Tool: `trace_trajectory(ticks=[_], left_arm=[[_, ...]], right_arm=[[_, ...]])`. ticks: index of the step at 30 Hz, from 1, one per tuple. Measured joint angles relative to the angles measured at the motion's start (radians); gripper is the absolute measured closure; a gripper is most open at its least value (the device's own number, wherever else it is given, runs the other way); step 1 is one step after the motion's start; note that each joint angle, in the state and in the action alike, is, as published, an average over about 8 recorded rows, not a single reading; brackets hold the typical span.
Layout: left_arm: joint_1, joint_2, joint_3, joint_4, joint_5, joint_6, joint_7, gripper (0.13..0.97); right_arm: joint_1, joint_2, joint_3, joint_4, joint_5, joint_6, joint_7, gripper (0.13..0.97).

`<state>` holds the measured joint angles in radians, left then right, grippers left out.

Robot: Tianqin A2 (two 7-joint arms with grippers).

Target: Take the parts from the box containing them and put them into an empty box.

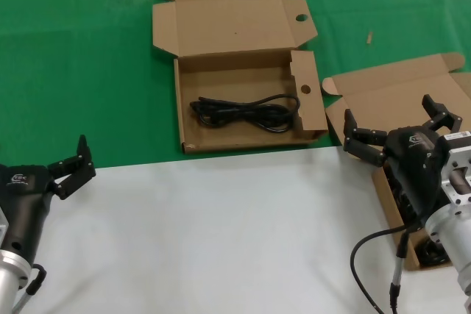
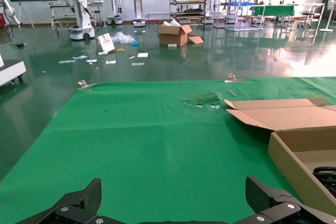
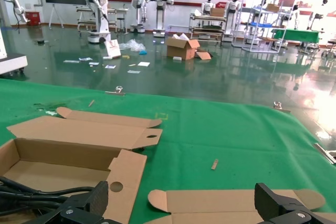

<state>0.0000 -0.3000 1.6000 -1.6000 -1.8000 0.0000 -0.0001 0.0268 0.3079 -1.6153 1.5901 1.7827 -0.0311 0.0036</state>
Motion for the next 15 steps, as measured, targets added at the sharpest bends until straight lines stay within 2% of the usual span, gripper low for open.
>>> trace_trajectory(ticks=[15], left_arm=[[0.000,0.000,0.000,0.000,0.000,0.000,0.001,0.132]], right_arm=[[0.000,0.000,0.000,0.000,0.000,0.000,0.000,0.129]])
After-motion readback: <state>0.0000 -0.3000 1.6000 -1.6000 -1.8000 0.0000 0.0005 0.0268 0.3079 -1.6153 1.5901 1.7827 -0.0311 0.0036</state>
